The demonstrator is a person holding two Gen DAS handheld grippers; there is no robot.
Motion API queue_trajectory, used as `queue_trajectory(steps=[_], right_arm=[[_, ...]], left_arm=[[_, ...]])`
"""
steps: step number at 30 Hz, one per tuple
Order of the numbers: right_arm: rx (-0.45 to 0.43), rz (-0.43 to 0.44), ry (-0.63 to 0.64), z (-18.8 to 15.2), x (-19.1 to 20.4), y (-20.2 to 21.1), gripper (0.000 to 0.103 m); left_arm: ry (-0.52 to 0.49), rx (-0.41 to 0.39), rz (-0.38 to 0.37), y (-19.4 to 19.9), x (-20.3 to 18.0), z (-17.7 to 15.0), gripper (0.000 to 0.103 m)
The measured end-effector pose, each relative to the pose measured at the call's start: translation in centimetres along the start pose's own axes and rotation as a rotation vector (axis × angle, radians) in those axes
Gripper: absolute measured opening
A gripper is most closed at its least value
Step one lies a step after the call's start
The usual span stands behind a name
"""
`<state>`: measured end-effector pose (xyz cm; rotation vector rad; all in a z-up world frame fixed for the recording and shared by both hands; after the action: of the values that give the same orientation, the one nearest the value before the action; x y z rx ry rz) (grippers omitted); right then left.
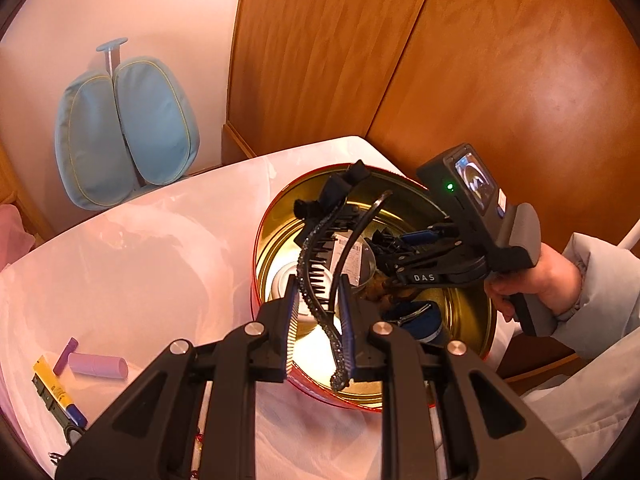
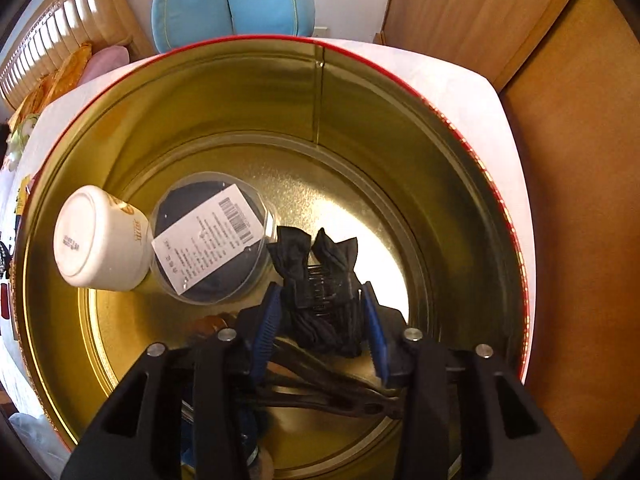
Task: Organize jewelry
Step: 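Carry both clips over the red tin and open both tools inside it, then move both tools back to the table and grasp the beaded hair claw with the left tool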
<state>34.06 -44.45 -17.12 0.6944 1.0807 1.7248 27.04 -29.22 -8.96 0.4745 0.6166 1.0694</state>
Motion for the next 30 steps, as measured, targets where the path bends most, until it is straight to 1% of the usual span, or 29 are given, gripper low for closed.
queue_trajectory(steps=[1,2,4,5,6,8,9,11,13,15,17,18,20,22,24,27,29,30], right_arm=[[-0.017,0.013,-0.002,0.1,0.1,0.6,0.058],[-0.034,0.030,-0.001,0.0,0.1,1.0,0.062],[-0.084,0.056,0.007,0.0,0.5,2.5,0.075],[-0.120,0.064,0.015,0.1,0.7,3.7,0.085],[-0.159,0.084,0.022,0.0,1.0,5.0,0.089],[-0.214,0.138,0.024,-0.3,1.5,7.1,0.093],[-0.240,0.168,0.023,-0.6,1.7,8.3,0.093],[-0.283,0.195,0.023,-1.1,1.8,10.0,0.093],[-0.309,0.197,0.015,-1.1,1.9,10.9,0.094],[-0.325,0.196,-0.005,-1.6,1.6,11.6,0.094],[-0.336,0.188,-0.034,-2.5,1.4,12.4,0.094],[-0.335,0.186,-0.049,-2.1,1.4,12.3,0.094],[-0.344,0.191,-0.062,-2.9,1.6,13.0,0.094],[-0.357,0.180,-0.064,-3.5,1.3,13.4,0.094],[-0.357,0.164,-0.082,-4.3,0.9,13.7,0.094],[-0.361,0.148,-0.121,-5.5,-0.2,14.5,0.094],[-0.365,0.133,-0.141,-6.2,-0.9,14.9,0.094],[-0.366,0.126,-0.151,-6.4,-1.3,14.9,0.094]], left_arm=[[-0.008,0.004,-0.001,0.0,-0.2,0.0,0.020],[-0.015,0.006,-0.002,-0.1,-0.4,0.1,0.020],[-0.031,0.012,-0.005,-0.2,-0.9,0.3,0.020],[-0.036,0.014,-0.006,-0.3,-1.1,0.4,0.020],[-0.044,0.017,-0.008,-0.4,-1.4,0.5,0.020],[-0.060,0.026,-0.010,-0.7,-1.8,0.7,0.020],[-0.064,0.035,-0.013,-1.0,-2.0,0.7,0.020],[-0.062,0.070,-0.016,-2.1,-2.1,0.7,0.020],[-0.064,0.120,-0.005,-4.0,-2.1,0.9,0.020],[-0.097,0.148,-0.008,-5.5,-3.0,1.2,0.020],[-0.143,0.166,-0.026,-7.2,-4.2,1.6,0.020],[-0.160,0.185,-0.031,-8.1,-4.8,1.7,0.020],[-0.190,0.218,-0.044,-9.8,-6.0,1.7,0.020],[-0.212,0.281,-0.038,-12.0,-6.9,1.0,0.020],[-0.206,0.345,-0.041,-14.0,-7.3,0.1,0.020],[-0.217,0.417,-0.018,-15.8,-7.8,-1.4,0.020],[-0.219,0.437,-0.028,-16.0,-8.3,-1.9,0.033],[-0.208,0.438,-0.037,-15.9,-8.4,-1.8,0.051]])
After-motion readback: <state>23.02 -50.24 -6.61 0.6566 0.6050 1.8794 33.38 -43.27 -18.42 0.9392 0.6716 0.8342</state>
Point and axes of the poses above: each gripper's, at about its wrist camera, not at the fingertips, and y roughly against the way its jaws point, x to its left, z to its top, the point moved 7 cm from there along -y, roughly the way its jaws point, and after that the axes turned 11 degrees about -x, right-handed, at the moved point
